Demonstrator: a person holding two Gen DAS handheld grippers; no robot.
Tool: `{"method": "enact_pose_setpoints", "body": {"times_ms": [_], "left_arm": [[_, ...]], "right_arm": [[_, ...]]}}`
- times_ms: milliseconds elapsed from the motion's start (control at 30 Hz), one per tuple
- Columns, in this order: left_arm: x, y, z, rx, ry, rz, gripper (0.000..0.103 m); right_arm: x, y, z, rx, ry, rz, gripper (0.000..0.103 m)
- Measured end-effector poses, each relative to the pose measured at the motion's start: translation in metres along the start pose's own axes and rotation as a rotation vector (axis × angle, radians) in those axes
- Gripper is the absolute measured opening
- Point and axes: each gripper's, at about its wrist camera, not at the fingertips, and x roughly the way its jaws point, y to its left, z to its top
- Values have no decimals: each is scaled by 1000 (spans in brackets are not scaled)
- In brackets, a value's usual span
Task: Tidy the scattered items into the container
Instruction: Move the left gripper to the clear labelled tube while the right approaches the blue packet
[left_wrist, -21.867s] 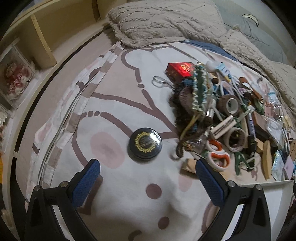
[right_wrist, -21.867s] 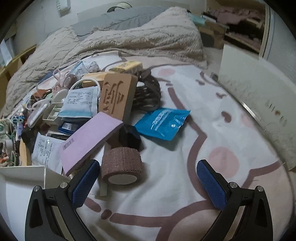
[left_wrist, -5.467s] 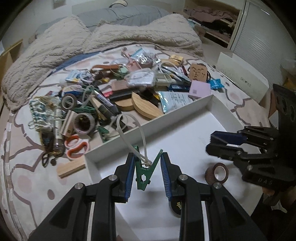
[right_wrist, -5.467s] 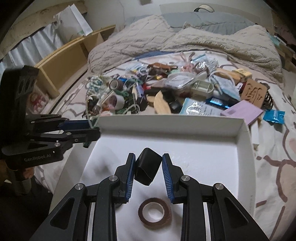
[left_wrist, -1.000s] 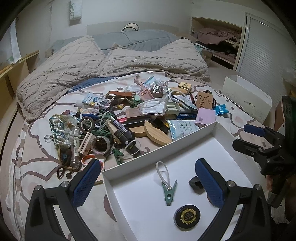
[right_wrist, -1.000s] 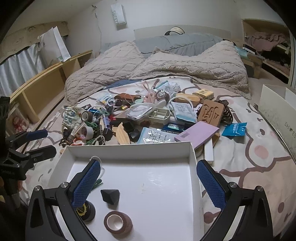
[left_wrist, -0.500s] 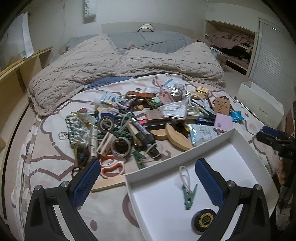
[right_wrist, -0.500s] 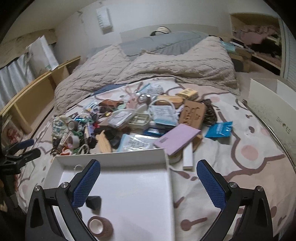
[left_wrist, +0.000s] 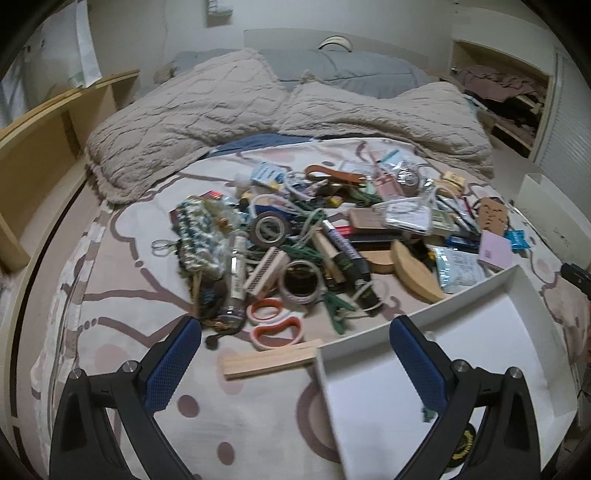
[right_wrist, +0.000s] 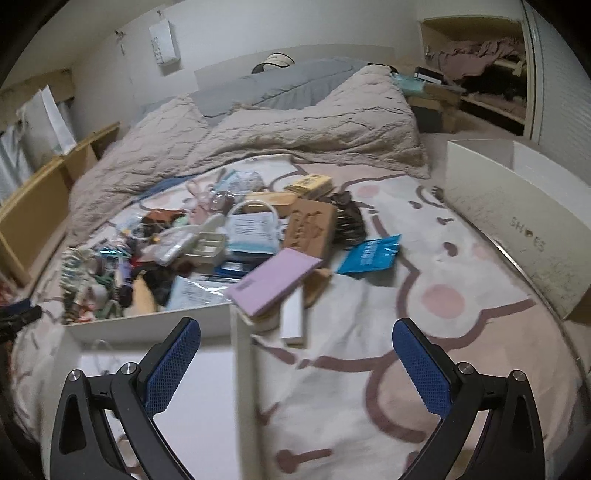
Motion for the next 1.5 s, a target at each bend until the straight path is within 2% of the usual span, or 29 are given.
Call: {"method": "enact_pose_setpoints", "body": {"times_ms": [467, 767, 900, 1033, 1167, 1367, 1500], "left_arm": [[24, 55, -4, -126, 52, 132, 103], [47, 91, -13, -289, 140, 156, 103], [55, 102, -17, -309, 158, 195, 103], [62, 109, -20, -335, 177, 199, 103], [67, 109, -20, -334, 178, 206, 103], [78, 101, -19, -272, 191, 220, 103], [84, 97, -20, -238, 204, 229, 103]], "right_arm": [[33, -24, -4, 9, 69, -53, 103], [49, -31, 4, 3, 91, -79, 103], [57, -30, 13, -11, 95, -94, 103], [71, -30, 23, -15, 108, -100, 103], [86, -26, 34, -46, 118, -130, 103], [112, -24, 47, -131, 143, -189, 103], [125, -26, 52, -160, 156, -196, 103]]}}
